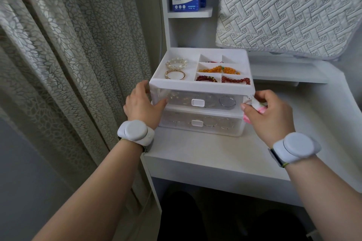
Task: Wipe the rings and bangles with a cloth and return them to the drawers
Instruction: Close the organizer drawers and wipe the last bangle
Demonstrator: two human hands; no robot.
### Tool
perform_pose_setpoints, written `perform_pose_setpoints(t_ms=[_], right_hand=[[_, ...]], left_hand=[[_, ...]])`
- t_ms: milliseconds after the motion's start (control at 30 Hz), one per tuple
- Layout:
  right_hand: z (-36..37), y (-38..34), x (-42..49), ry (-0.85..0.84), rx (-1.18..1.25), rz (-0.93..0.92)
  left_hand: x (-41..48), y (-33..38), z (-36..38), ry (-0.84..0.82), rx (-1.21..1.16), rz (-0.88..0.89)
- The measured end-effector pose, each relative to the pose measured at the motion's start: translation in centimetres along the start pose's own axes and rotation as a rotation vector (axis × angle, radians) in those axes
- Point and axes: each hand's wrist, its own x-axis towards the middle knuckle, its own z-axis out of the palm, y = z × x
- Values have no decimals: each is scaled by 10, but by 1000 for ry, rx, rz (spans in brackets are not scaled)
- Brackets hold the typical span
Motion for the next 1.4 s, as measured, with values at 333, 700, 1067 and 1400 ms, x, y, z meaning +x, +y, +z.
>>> perform_pose_setpoints(t_ms=[333, 700, 1067, 1400], right_hand=[[-26, 4, -27, -101, 150, 64], [-60, 9, -38, -264, 191, -56], [-94, 34, -35, -123, 186, 64], [-110, 44, -28, -82, 230, 93]], left_hand=[[-69, 60, 6, 126, -167, 452], [-111, 123, 52, -633, -506, 289], [-112, 152, 73, -713, -555, 241], [-109, 170, 89, -741, -568, 321]])
